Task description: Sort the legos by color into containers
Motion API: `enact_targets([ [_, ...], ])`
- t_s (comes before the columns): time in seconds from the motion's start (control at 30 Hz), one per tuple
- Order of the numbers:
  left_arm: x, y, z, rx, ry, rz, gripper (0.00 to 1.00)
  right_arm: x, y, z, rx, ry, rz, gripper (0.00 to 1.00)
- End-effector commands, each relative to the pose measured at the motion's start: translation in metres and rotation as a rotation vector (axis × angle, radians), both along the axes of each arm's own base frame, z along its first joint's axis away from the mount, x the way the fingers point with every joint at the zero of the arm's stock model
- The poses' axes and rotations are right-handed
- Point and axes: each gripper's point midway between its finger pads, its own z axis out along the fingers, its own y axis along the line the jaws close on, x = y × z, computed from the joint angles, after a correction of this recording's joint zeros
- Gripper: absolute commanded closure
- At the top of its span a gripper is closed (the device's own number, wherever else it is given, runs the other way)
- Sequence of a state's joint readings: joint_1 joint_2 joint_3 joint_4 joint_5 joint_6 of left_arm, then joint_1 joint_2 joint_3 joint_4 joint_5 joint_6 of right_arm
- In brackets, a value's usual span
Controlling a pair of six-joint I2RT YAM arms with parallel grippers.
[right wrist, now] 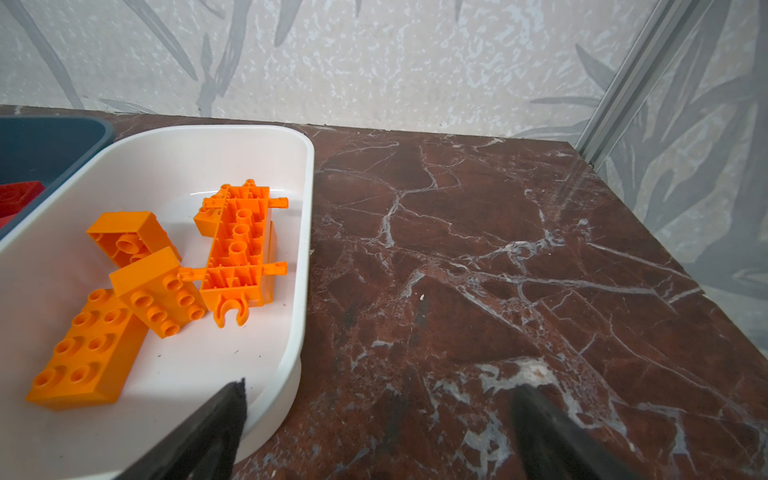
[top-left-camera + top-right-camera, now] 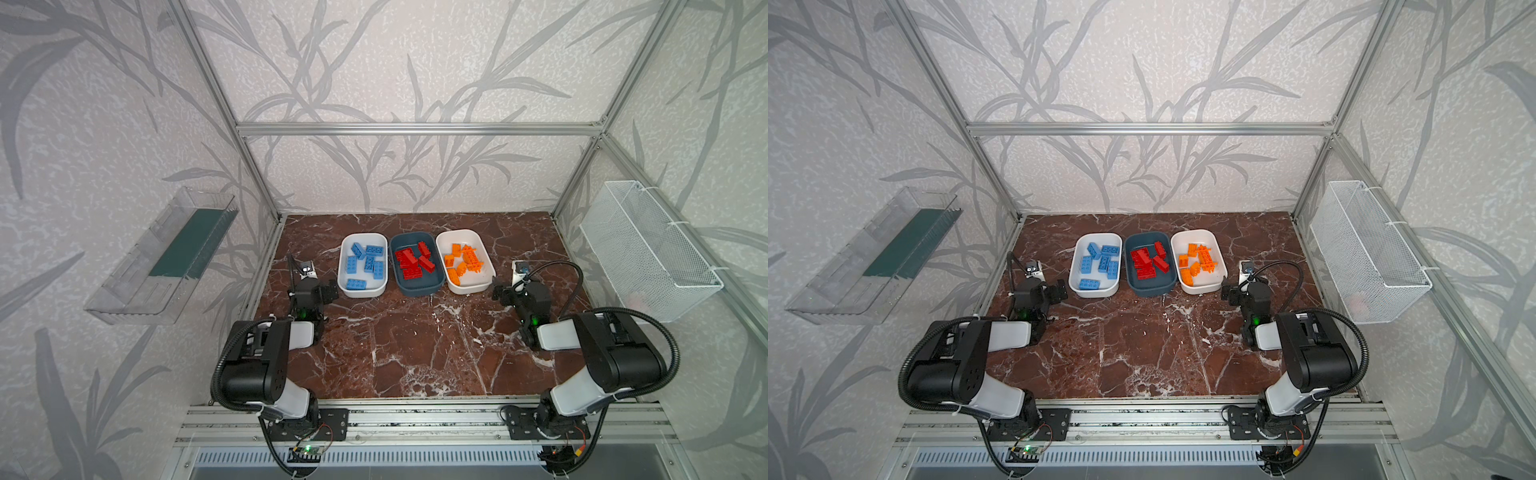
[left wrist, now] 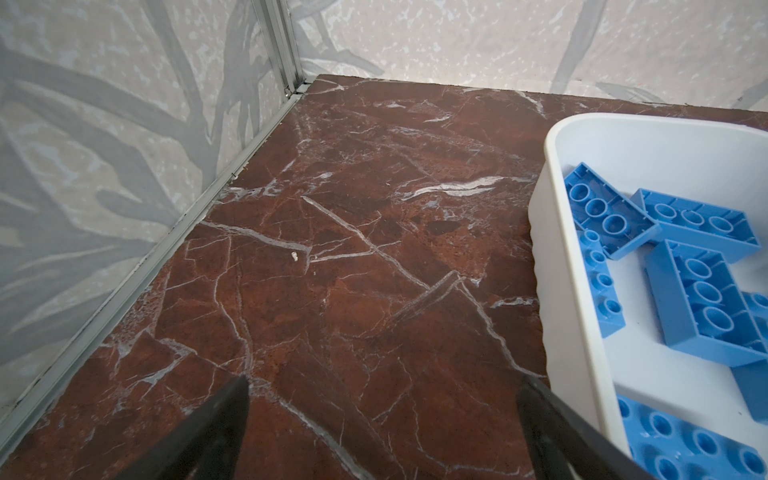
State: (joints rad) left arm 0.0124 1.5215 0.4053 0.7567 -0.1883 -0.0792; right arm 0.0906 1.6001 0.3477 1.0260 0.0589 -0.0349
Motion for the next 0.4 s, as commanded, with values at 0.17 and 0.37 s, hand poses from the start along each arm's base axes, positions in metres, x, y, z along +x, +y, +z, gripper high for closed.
enact_targets([
  [0.17,0.0066,-0.0013,0.0115,0.007,-0.033,-0.011,0.01,0.0039,0.0127,0.0034,-0.024,0.009,0.075,0.01],
  [0.37,0.0065,-0.0016,0.0112,0.006,-0.033,-0.012,0.01,0.0043,0.0124,0.0036,-0.024,0.009,0.074,0.01],
])
